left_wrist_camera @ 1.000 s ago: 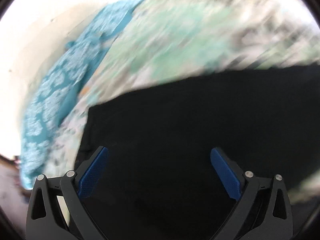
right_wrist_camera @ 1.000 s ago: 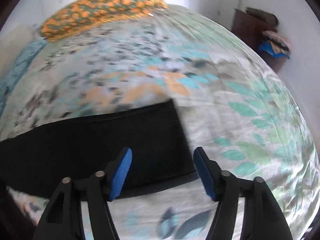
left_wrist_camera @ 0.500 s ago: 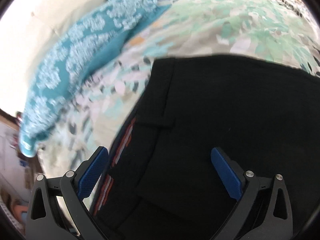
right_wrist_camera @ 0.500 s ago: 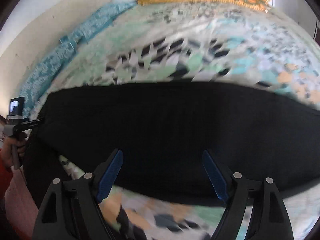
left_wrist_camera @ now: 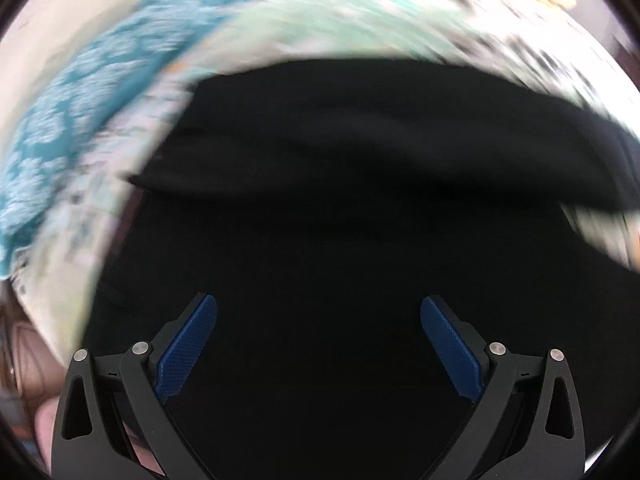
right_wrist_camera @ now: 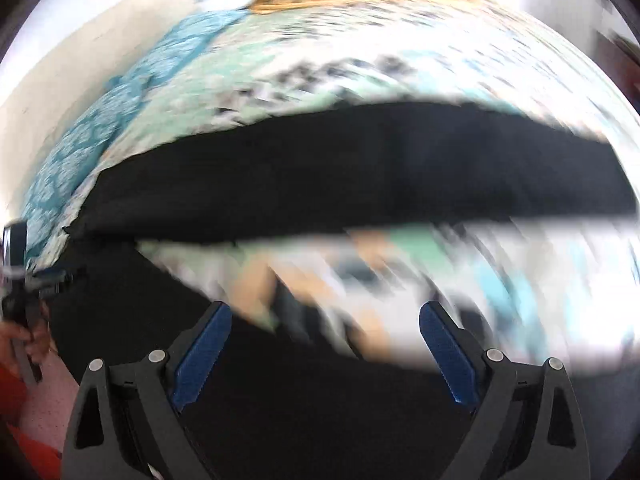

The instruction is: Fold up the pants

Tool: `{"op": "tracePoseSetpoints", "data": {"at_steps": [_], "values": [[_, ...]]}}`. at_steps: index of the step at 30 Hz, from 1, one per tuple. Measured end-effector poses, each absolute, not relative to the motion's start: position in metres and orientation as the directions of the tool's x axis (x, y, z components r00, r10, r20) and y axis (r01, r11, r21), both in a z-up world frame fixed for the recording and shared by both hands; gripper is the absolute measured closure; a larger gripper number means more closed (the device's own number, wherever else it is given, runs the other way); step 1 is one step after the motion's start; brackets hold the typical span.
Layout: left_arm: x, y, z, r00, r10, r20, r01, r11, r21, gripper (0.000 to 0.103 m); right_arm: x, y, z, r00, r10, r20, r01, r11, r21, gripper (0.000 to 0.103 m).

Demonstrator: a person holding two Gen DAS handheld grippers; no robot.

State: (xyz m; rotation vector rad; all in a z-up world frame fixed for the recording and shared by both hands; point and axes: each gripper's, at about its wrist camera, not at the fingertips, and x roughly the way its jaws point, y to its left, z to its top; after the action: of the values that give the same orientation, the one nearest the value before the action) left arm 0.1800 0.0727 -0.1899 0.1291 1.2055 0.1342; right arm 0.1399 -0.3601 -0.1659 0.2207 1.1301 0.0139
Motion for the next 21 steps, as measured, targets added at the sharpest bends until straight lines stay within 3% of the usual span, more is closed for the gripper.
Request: {"op": "tracePoseSetpoints", "data": {"at_steps": [5,9,13,21], "values": [[0.161,0.042,-0.196,0.415,0.227,-0.881,-0.016,0.970,0.243,0.001,0.071,-0.484,-0.178,0.383,-0.143,-0.913,0.467,0.883,0.057,0.008],[0.169,0.064,-0.201,0.349,0.102,-0.932,-0.051,0.995,0.090,0.000,0.048,-0.528,-0.175,0.378,-0.209,-0.902,0.577,0.815,0.054,0.008],[0.172,0.077,-0.194,0.323,0.112,-0.940,-0.088,0.992,0.088,0.001,0.048,-0.512,-0.169,0.366,-0.246,-0.897,0.600,0.800,0.025,0.008],[0.233,0.084,-0.146,0.487,0.127,-0.864,-0.140,0.988,0.066,0.001,0.070,-0.443,-0.156,0.467,-0.207,-0.860,0.468,0.883,0.042,0.008]]}}
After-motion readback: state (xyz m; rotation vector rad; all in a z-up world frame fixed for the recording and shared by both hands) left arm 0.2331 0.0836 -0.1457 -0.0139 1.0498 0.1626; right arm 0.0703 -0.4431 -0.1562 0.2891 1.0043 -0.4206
